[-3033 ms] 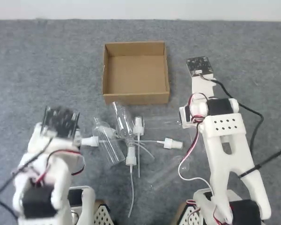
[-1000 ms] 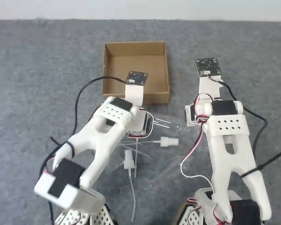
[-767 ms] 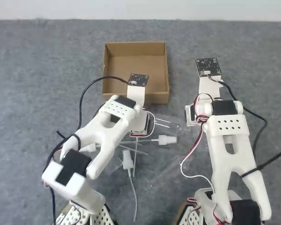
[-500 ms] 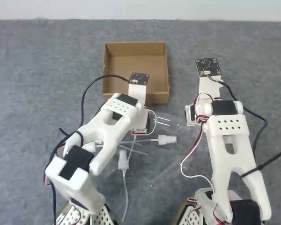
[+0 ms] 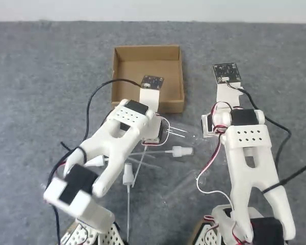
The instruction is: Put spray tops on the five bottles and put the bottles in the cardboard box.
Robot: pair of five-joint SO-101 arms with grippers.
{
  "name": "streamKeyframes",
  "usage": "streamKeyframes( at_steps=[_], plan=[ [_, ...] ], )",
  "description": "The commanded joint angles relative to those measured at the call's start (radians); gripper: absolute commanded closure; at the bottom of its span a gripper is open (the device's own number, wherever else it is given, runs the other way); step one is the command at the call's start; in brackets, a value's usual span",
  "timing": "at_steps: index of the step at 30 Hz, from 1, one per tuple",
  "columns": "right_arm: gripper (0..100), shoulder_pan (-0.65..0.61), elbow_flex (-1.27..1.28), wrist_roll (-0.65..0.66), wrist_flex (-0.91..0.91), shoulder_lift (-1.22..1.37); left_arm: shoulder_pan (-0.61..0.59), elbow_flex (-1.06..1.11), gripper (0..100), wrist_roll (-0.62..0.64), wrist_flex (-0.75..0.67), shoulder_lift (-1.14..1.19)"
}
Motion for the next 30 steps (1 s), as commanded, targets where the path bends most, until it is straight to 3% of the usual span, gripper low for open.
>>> streamKeyframes(
  at_steps=[1,20,30],
  plan=[
    [89.4,0.008,-0.006,0.000,-0.013,-0.061,-0.005,-0.004,99,-0.018,0.025,-0.157],
    [89.4,0.005,-0.014,0.002,0.010,-0.074,-0.011,0.113,99,-0.021,-0.006,-0.506],
    [89.4,-0.018,-0.006,0.002,0.045,-0.219,-0.150,0.182,99,-0.021,-0.068,-0.740]
  ],
)
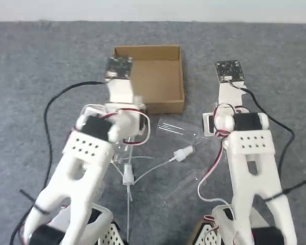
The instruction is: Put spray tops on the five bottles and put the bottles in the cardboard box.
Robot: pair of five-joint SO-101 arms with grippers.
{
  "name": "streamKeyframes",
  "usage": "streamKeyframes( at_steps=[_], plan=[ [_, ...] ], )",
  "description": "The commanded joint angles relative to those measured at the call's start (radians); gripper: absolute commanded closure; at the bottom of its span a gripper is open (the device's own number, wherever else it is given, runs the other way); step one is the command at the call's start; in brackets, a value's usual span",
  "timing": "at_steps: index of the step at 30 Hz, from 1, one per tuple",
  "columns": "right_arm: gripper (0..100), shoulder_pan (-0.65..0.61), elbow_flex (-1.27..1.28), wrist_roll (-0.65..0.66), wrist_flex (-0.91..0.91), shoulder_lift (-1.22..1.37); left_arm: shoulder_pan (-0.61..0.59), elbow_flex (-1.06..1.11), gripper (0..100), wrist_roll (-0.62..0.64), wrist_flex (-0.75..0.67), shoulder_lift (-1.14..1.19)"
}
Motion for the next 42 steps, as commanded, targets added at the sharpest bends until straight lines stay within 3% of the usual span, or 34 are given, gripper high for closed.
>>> streamKeyframes(
  at_steps=[1,14,28,42],
  plan=[
    [89.4,-0.028,-0.008,0.002,0.028,-0.116,-0.049,-0.016,99,-0.009,-0.029,-0.117],
    [89.4,-0.081,0.025,0.002,0.033,-0.305,-0.066,-0.022,99,-0.009,-0.035,-0.341],
    [89.4,-0.231,0.066,-0.008,0.022,-0.510,-0.068,-0.018,99,-0.009,-0.106,-0.612],
    [89.4,-0.389,0.304,0.000,-0.222,-0.714,-0.068,-0.015,99,-0.005,-0.127,-0.804]
  ],
)
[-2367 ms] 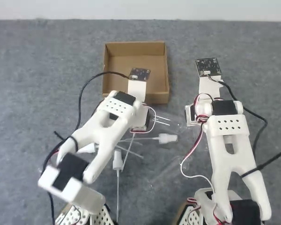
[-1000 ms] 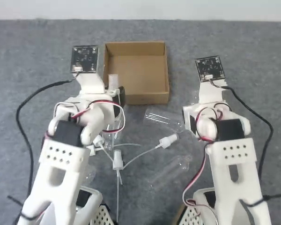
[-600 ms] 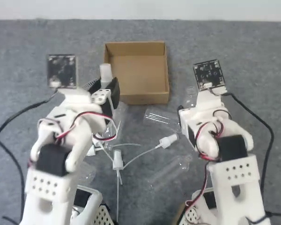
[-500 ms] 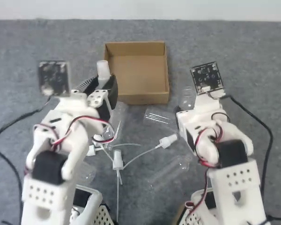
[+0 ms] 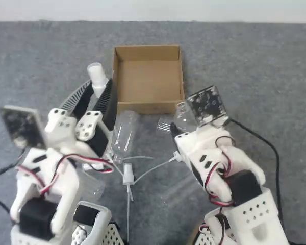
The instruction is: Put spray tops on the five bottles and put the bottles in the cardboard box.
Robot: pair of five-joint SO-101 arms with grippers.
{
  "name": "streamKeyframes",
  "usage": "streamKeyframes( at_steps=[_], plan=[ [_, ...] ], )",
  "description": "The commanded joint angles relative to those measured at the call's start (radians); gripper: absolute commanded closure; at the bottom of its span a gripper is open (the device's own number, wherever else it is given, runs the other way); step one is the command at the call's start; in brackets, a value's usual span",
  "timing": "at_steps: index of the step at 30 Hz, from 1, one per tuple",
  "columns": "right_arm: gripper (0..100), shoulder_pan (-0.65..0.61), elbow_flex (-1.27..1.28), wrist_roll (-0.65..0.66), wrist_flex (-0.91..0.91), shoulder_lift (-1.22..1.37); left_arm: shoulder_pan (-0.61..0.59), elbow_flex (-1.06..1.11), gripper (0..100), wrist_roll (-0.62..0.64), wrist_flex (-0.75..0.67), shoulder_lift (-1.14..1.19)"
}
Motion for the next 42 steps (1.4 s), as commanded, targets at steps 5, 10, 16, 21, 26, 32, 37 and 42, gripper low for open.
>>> streamKeyframes(
  at_steps=[5,10,16,21,26,32,37,42],
  plan=[
    [89.0,-0.061,0.150,0.002,-0.176,-0.232,-0.008,0.031,99,0.002,-0.103,-0.107],
    [89.0,-0.114,0.298,0.002,-0.305,-0.357,-0.008,0.124,99,0.003,-0.201,-0.178],
    [89.4,-0.133,0.411,0.002,-0.412,-0.444,-0.008,0.147,99,0.003,-0.215,-0.284],
    [89.4,-0.133,0.427,0.002,-0.412,-0.472,-0.008,0.148,99,0.003,-0.233,-0.327],
    [89.4,-0.140,0.470,0.002,-0.418,-0.473,-0.009,0.147,99,0.028,-0.236,-0.336],
    [89.4,-0.197,0.489,0.002,-0.418,-0.473,-0.167,0.145,99,0.178,-0.236,-0.336],
    [89.4,-0.214,0.496,-0.002,-0.418,-0.473,-0.212,0.147,99,0.245,-0.236,-0.336],
    [89.4,-0.236,0.549,0.000,-0.476,-0.473,-0.210,0.148,99,0.273,-0.284,-0.333]
  ],
)
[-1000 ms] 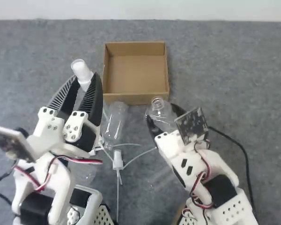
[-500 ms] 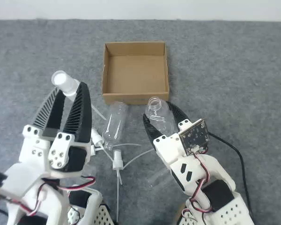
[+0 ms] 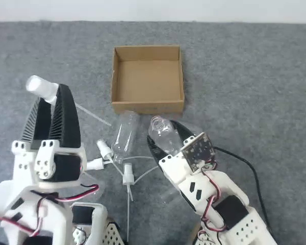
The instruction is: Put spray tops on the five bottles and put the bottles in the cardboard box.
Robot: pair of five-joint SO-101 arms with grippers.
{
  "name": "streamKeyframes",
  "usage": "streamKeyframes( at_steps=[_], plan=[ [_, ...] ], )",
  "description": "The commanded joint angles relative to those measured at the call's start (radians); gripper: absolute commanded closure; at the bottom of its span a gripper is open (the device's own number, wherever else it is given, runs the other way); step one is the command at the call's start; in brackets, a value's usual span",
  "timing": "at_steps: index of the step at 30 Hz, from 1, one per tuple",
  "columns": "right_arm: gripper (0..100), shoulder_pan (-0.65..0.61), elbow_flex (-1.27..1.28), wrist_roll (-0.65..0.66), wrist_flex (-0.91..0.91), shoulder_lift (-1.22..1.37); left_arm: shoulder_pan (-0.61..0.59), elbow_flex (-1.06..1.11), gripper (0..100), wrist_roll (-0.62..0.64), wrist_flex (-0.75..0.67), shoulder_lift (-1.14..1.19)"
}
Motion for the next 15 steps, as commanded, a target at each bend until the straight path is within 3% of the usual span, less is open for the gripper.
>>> streamKeyframes(
  at_steps=[1,7,15],
  plan=[
    [89.4,-0.033,0.014,0.002,-0.081,-0.027,-0.003,-0.010,99,0.025,-0.061,0.000],
    [89.4,-0.097,0.049,0.003,-0.137,-0.027,0.000,0.013,99,0.028,-0.063,-0.003],
    [89.4,-0.110,0.048,0.003,-0.137,-0.027,0.126,0.085,99,0.026,-0.064,-0.003]
  ],
)
